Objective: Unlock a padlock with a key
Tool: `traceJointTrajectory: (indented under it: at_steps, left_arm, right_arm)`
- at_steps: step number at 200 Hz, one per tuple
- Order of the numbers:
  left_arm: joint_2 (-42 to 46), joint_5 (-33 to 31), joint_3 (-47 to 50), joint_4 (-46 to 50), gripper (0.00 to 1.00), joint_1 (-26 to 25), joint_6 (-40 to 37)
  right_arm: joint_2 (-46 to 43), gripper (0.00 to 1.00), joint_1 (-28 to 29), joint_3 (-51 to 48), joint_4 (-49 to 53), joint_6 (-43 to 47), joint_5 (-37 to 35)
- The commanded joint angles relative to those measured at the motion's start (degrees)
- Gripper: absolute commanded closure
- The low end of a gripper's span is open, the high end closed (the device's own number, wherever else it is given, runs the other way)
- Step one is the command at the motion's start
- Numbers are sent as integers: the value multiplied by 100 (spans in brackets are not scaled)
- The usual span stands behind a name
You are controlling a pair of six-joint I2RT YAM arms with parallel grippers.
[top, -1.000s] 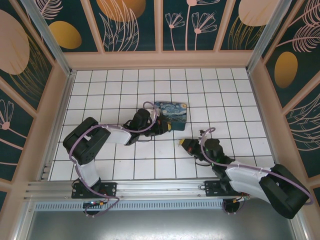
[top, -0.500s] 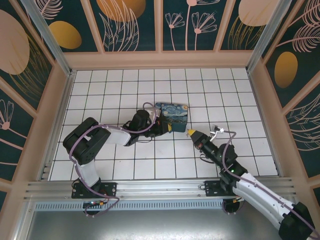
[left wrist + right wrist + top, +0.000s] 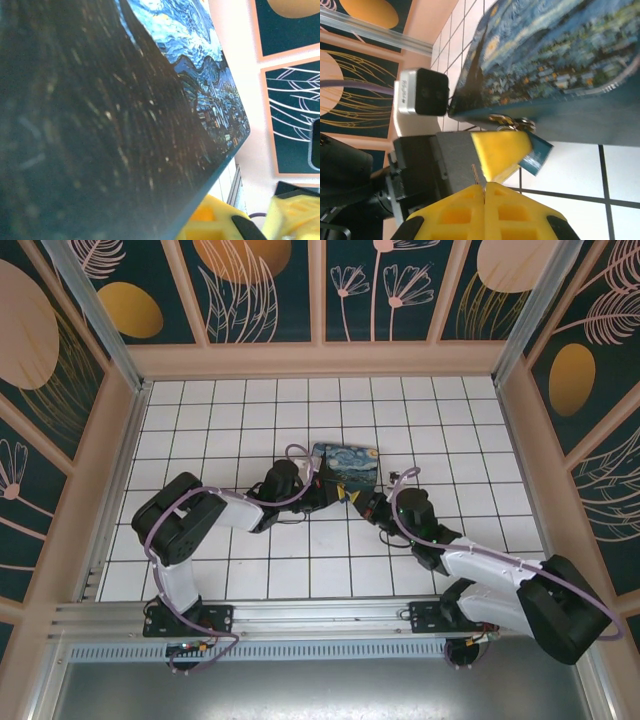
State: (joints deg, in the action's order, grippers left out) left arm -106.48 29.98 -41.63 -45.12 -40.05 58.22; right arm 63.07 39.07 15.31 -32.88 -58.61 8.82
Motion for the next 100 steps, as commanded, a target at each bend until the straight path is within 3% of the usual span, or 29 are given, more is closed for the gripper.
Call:
traceJointTrajectory:
  at_steps: [1, 100]
  left_arm:
    - [-156, 74, -87, -722, 100, 76, 285]
    - [-5, 51, 150, -1080, 100, 147, 561]
  right_arm:
    - [157, 100, -40, -361, -891, -170, 185]
    - [1049, 100, -40, -782, -2188, -588, 265]
